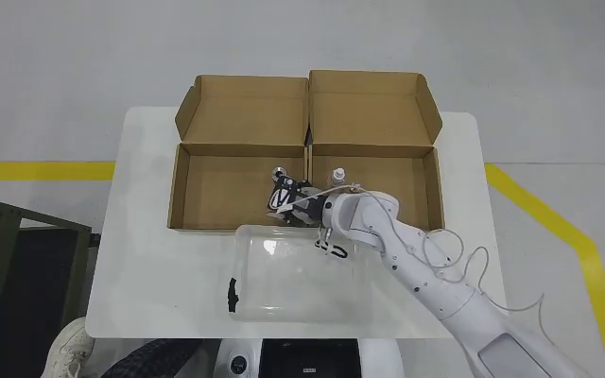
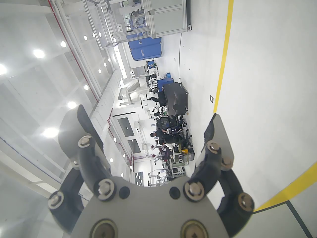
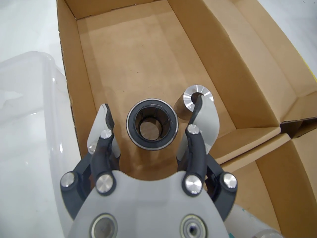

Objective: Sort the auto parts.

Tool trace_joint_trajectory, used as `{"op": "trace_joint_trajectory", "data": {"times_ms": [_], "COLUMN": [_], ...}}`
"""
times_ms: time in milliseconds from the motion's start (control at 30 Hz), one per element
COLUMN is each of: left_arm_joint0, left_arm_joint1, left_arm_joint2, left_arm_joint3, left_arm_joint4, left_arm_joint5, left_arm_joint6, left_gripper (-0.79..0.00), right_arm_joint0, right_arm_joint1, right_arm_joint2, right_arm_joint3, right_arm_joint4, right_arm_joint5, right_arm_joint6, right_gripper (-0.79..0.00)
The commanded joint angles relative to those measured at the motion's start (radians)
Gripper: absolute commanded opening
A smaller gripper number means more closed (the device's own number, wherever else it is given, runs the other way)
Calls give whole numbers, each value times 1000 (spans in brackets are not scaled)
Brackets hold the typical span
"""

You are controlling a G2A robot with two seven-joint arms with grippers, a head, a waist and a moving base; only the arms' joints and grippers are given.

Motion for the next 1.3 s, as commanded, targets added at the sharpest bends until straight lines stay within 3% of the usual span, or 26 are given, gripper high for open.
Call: {"op": "trace_joint_trajectory", "data": {"times_ms": [0, 200, 533, 933, 1267], "left_arm_joint0": [0, 0, 0, 0, 0], "left_arm_joint1": [0, 0, 0, 0, 0], "left_arm_joint2": [0, 0, 0, 0, 0], "left_arm_joint3": [0, 0, 0, 0, 0], "left_arm_joint4": [0, 0, 0, 0, 0], "left_arm_joint5": [0, 0, 0, 0, 0], "left_arm_joint6": [0, 0, 0, 0, 0], "left_gripper": [0, 0, 0, 0, 0], "right_arm_joint0": [-11, -69, -253, -537, -739], "right_arm_joint1": [3, 23, 72, 131, 160], "right_arm_joint2": [11, 77, 229, 497, 711], "right_arm_joint3": [-30, -147, -366, -567, -587], "right_arm_joint4": [-5, -10, -39, -98, -75], "right_arm_joint5": [-4, -20, -69, -95, -123], "right_arm_joint6": [-7, -25, -74, -201, -402], "right_gripper": [-203, -191, 0, 0, 0]}}
